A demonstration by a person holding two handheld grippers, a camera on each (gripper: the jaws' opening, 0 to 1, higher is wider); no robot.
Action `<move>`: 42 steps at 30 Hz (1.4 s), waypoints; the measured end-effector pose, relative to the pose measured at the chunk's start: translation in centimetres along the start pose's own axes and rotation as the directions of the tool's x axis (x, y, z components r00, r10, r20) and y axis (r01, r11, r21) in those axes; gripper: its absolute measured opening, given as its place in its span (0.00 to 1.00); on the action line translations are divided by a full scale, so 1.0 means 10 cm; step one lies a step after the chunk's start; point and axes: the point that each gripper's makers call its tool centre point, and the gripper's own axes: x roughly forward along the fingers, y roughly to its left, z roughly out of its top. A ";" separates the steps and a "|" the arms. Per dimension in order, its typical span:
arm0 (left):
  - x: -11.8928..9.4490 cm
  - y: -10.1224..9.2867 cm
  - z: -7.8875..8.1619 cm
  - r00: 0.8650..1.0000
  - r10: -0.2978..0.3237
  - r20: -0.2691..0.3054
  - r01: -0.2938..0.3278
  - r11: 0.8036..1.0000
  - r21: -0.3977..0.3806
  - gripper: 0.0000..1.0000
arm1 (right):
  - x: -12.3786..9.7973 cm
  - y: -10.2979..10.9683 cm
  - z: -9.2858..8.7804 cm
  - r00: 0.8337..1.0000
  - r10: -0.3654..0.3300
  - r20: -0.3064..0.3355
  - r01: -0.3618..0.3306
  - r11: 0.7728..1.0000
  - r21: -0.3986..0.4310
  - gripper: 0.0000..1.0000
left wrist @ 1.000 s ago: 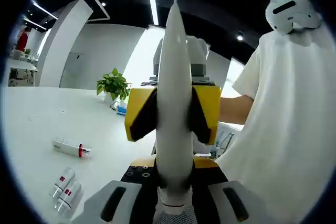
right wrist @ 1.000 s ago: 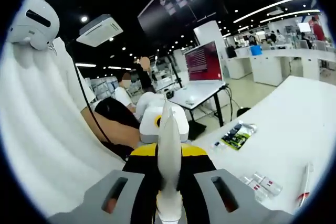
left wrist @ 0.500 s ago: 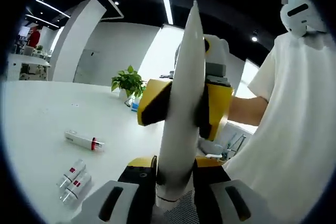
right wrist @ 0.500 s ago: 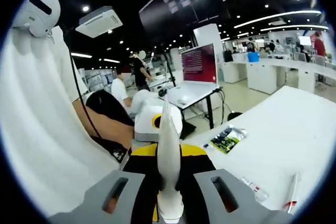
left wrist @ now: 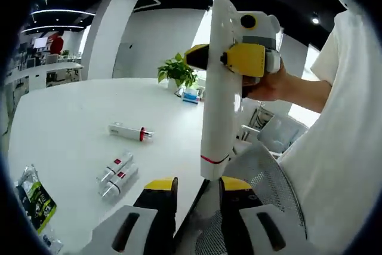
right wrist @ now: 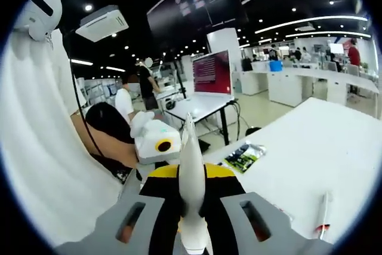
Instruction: Arrange the skincare products in the storage area until every visible bottle or jar stands upright without overlapping.
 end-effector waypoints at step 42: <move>-0.26 0.79 -1.09 0.741 0.545 -0.392 -0.507 0.837 0.205 0.23 | -0.68 -0.29 -0.04 0.985 -0.123 0.119 0.123 0.992 0.012 0.11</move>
